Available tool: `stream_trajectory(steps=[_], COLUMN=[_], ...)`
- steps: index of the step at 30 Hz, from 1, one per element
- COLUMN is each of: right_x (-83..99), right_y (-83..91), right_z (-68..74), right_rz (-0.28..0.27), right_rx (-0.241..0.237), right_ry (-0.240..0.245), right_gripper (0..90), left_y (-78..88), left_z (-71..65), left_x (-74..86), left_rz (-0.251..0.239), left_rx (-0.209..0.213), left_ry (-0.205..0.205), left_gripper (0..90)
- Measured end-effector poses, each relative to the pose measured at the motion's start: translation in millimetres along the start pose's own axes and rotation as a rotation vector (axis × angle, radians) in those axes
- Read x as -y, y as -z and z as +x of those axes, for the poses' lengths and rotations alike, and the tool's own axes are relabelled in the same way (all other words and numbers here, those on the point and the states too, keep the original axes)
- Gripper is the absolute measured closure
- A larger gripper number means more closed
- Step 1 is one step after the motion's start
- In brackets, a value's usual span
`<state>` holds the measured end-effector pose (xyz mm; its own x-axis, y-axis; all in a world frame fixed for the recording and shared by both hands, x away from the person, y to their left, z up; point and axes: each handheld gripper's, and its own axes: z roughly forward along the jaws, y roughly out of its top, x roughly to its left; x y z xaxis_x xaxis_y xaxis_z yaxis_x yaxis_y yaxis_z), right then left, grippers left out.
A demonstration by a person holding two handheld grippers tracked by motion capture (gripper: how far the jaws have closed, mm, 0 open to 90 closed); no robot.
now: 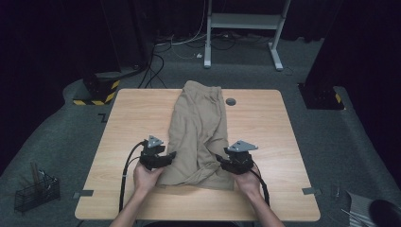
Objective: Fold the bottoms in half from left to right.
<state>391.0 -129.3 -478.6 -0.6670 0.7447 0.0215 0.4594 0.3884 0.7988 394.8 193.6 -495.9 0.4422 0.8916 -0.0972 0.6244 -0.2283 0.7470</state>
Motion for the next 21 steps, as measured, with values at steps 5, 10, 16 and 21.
stream_trajectory(steps=[5,10,16,21], right_x=[-6.7,-7.1,-6.3,-7.8], right_y=[-16.4,-29.7,-26.1,-2.3], right_z=[15.4,21.6,23.5,16.1], right_rz=[0.011,0.030,0.021,-0.012], right_rx=[-0.036,-0.046,-0.051,-0.023], right_ry=[0.030,0.058,0.101,0.106], right_gripper=[56.0,69.9,89.5,89.7], left_y=[-11.9,-16.9,-17.8,-17.9], left_z=[8.1,10.1,8.6,9.6], left_x=[11.0,19.7,22.8,22.9], left_rz=[0.026,0.001,-0.014,-0.009], left_rx=[-0.019,-0.011,-0.040,-0.050], left_ry=[0.021,0.043,0.010,0.010], left_gripper=[41.8,40.9,37.0,32.0])
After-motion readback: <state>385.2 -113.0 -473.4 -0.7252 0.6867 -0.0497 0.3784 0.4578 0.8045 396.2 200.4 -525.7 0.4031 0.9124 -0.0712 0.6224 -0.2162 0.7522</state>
